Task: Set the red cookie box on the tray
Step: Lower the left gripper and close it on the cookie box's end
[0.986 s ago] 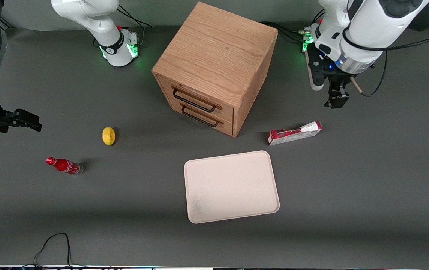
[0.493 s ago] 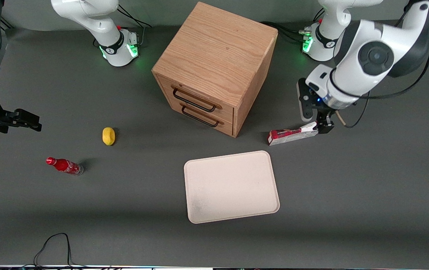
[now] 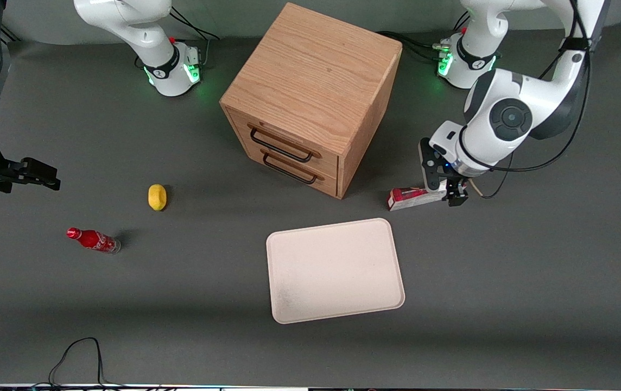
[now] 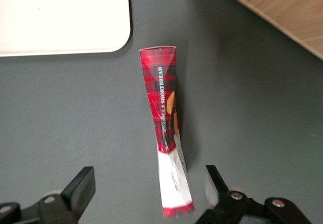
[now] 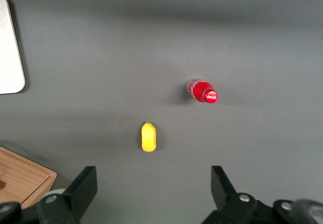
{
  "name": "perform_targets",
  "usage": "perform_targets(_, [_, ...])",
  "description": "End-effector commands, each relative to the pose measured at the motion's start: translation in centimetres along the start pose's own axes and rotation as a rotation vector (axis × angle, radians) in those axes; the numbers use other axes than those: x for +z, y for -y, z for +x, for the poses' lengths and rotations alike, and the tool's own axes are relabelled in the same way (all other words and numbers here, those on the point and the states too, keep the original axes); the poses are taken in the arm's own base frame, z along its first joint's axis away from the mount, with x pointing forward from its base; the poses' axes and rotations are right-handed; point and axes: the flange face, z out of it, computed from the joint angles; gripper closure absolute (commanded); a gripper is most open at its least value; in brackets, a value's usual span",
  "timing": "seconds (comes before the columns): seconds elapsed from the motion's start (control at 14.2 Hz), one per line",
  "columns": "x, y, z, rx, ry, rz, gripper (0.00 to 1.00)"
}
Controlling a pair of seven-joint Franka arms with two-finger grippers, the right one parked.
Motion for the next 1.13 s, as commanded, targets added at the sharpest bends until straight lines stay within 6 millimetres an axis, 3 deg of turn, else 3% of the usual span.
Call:
perform_targets(0.0, [3.1, -1.1, 0.6, 0.007, -0.008, 0.033, 0.02])
perform_targets(0.35, [5.9, -2.9, 2.3, -0.062, 0.06, 0.045, 0.02])
perform_targets(0.92, [10.1, -2.8, 1.3, -0.058, 0.035, 0.069, 0.02])
perform_targets(1.06, [10.3, -2.8, 1.1, -0.065, 0.032, 0.069, 0.02])
